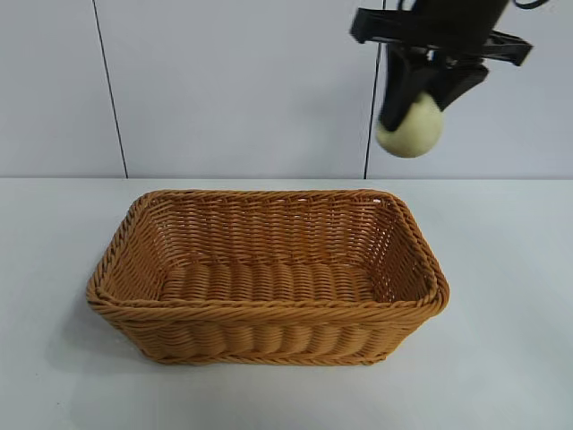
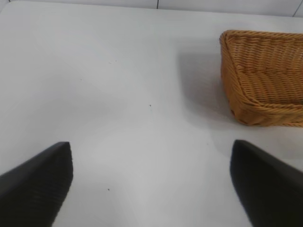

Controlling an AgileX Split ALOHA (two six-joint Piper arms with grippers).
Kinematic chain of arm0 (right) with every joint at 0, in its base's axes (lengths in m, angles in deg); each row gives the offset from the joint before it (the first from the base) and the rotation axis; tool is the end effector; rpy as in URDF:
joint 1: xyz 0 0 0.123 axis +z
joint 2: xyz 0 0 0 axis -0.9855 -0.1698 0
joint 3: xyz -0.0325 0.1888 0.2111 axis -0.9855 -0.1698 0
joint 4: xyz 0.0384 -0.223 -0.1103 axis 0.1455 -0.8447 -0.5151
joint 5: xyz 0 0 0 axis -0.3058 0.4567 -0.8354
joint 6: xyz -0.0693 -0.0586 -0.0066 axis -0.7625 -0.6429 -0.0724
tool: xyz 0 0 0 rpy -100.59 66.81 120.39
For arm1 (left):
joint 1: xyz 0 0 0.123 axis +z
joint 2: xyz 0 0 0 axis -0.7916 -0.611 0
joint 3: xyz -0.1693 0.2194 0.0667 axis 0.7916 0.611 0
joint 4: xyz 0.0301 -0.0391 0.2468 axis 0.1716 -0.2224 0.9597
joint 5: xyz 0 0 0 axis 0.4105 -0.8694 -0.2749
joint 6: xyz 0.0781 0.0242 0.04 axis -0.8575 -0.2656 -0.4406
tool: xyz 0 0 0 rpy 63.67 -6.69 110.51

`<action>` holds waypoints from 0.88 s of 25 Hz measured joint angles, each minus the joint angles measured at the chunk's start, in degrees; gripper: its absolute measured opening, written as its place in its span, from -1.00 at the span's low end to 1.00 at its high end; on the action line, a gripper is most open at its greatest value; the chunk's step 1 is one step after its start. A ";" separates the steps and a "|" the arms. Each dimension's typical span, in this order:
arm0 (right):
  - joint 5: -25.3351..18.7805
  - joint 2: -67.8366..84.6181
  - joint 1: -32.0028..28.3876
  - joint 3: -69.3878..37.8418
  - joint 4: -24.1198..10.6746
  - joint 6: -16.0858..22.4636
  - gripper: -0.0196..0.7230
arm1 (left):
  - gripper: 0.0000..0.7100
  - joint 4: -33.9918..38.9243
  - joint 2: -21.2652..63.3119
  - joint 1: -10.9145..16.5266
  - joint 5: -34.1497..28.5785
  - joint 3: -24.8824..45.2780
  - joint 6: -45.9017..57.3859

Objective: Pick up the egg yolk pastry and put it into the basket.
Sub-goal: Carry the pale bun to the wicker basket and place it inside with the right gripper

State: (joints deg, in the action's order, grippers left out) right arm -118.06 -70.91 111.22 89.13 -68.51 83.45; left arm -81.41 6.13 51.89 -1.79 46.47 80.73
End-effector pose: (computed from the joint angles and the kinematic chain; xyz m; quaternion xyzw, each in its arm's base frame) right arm 0.3535 0.2256 0.2550 -0.2023 0.9596 0.1200 0.1544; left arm -0.0049 -0.0046 0.2736 -0.0037 0.8555 -0.0359 0.5165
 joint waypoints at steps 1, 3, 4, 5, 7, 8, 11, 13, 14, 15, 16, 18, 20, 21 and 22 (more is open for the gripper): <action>0.78 -1.22 0.76 0.00 -0.09 0.27 -0.35 | 0.96 0.00 0.00 0.00 0.00 0.00 0.00; 2.26 -3.86 1.51 0.00 -0.21 0.39 -0.35 | 0.96 0.00 0.00 0.00 0.00 0.00 0.00; 2.81 -5.39 1.64 0.04 -0.21 0.46 -0.35 | 0.96 0.00 0.00 0.00 0.00 0.00 0.00; 3.49 -6.98 1.67 0.04 -0.36 0.58 -0.35 | 0.96 0.00 0.00 0.00 0.00 0.00 0.00; 4.88 -9.83 1.67 0.04 -0.96 0.65 -0.35 | 0.96 0.00 0.00 0.00 0.00 0.00 0.00; 5.51 -11.24 1.67 0.04 -1.34 0.72 -0.35 | 0.96 0.00 0.00 0.00 0.00 0.00 0.00; 6.38 -14.19 1.67 0.04 -1.69 1.19 -0.35 | 0.96 0.00 0.00 0.00 0.00 0.00 0.00; 6.52 -14.87 1.67 0.04 -1.32 1.25 -0.27 | 0.96 0.00 0.00 0.00 0.00 0.00 0.00; 6.52 -14.90 1.67 0.04 -0.99 1.25 -0.19 | 0.96 0.00 0.00 0.00 0.00 0.00 0.00; 6.52 -14.90 1.67 0.04 -0.68 1.25 -0.04 | 0.96 0.00 0.00 0.00 0.00 0.00 0.00; 6.52 -14.69 1.67 0.04 -0.40 1.25 0.15 | 0.96 0.00 0.00 0.00 0.00 0.00 0.00; 6.08 -14.15 1.67 0.17 -0.16 0.71 0.47 | 0.96 0.00 0.00 0.00 0.00 0.00 0.00; 3.60 -13.26 1.67 1.58 -0.52 0.12 0.61 | 0.96 0.00 0.00 0.00 0.00 0.00 0.00; 1.88 -12.79 1.71 2.68 -1.25 0.12 0.64 | 0.96 0.00 0.00 0.00 0.00 0.00 0.00; 0.24 -12.35 1.71 4.40 -2.19 0.18 0.66 | 0.96 0.00 0.00 0.00 0.00 0.00 0.00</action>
State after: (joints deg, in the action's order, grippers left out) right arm -117.82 -83.26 112.93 93.53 -70.70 83.63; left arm -81.41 6.13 51.89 -1.79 46.47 80.73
